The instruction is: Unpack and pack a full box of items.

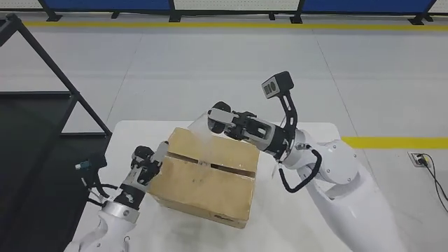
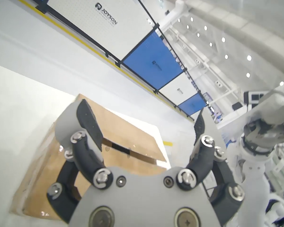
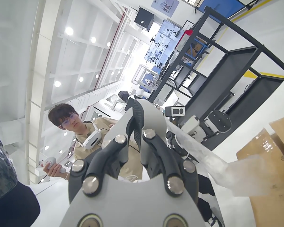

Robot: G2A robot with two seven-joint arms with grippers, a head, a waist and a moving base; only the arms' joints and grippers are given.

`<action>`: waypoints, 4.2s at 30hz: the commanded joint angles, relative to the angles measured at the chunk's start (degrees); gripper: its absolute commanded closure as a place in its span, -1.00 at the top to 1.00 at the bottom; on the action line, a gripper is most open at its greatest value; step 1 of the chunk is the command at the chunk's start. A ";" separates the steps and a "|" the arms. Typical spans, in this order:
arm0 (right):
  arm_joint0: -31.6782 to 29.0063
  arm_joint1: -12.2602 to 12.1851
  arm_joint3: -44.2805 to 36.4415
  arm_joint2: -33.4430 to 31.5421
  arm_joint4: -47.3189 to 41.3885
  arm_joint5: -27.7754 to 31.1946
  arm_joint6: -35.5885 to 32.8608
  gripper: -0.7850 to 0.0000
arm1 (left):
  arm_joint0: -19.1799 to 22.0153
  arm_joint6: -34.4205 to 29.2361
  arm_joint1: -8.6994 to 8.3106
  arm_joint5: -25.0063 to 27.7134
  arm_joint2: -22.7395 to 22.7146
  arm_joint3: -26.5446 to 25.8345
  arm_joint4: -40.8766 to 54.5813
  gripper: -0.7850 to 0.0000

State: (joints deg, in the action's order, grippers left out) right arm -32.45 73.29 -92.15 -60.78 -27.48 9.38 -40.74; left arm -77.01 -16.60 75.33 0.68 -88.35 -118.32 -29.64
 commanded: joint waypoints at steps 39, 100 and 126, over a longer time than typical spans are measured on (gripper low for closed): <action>0.99 1.54 4.35 -0.03 -3.14 3.93 -4.70 -1.00 | 7.44 -4.40 -0.81 -1.21 7.98 6.47 -13.27 1.00; -0.57 2.72 4.56 -1.76 -3.94 4.48 -5.48 -1.00 | 6.76 -2.36 -0.72 1.97 7.25 4.81 -7.99 0.14; -1.02 2.93 4.69 -2.84 -3.15 3.89 -5.71 -1.00 | 5.03 -6.21 -1.65 4.90 3.96 2.55 -2.75 0.14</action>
State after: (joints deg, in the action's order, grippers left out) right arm -33.56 76.19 -87.53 -63.69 -30.62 13.32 -46.43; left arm -72.00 -22.05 73.72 4.95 -84.80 -115.79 -32.55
